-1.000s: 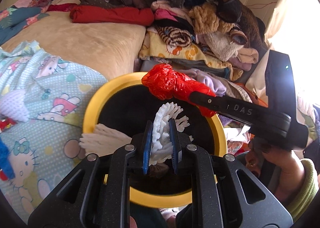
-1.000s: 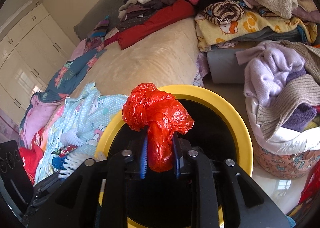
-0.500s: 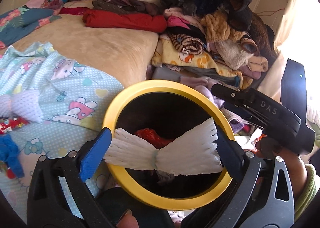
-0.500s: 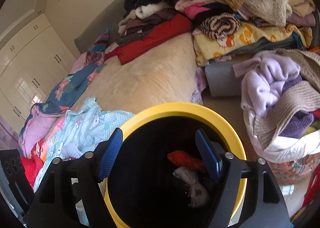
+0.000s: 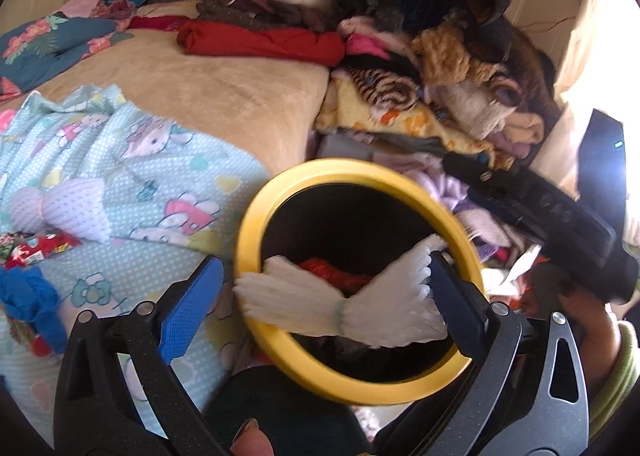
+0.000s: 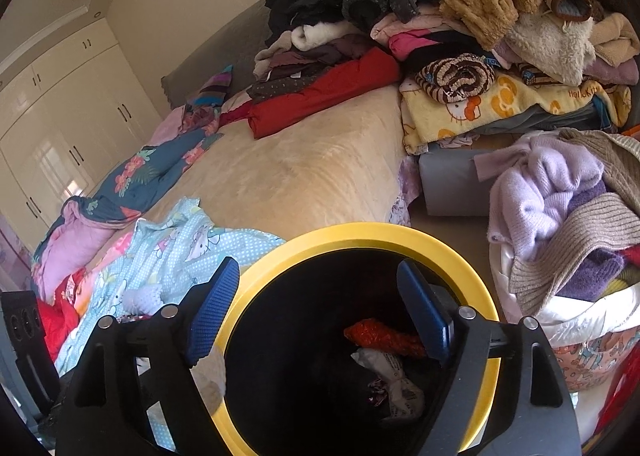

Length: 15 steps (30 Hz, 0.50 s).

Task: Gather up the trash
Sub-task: 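Open both tools to drop the red bag and white cup into the bin, then move both tools back toward the remaining trash on the blanket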

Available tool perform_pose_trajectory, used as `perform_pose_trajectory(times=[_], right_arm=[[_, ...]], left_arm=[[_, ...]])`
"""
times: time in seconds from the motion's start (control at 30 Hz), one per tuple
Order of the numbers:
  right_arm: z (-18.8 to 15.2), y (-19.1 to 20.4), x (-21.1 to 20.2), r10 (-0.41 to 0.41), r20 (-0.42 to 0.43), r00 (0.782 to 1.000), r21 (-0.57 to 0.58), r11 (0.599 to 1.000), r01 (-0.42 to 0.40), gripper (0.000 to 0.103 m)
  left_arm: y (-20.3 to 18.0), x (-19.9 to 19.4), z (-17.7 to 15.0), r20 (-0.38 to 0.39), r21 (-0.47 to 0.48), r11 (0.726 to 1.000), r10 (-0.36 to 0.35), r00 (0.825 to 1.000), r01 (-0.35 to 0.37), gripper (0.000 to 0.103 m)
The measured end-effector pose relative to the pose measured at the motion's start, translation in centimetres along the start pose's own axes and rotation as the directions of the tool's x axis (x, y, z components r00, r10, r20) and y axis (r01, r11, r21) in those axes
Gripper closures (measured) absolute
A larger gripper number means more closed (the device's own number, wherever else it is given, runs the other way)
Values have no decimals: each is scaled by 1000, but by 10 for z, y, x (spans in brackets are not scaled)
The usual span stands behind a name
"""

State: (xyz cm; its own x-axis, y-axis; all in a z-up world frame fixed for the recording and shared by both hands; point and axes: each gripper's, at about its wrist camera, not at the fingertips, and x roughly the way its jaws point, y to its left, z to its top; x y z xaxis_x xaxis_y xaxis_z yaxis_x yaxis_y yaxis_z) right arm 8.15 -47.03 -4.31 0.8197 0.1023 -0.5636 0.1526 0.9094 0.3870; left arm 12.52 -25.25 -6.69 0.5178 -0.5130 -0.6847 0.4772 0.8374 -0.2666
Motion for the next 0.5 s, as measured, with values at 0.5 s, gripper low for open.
perform_pose_trajectory(times=[0.5], right_arm=[[0, 16, -8, -6, 35, 999, -38, 999, 8, 23]], left_arm=[[55, -12, 9, 14, -164, 986, 14, 1000, -12, 11]])
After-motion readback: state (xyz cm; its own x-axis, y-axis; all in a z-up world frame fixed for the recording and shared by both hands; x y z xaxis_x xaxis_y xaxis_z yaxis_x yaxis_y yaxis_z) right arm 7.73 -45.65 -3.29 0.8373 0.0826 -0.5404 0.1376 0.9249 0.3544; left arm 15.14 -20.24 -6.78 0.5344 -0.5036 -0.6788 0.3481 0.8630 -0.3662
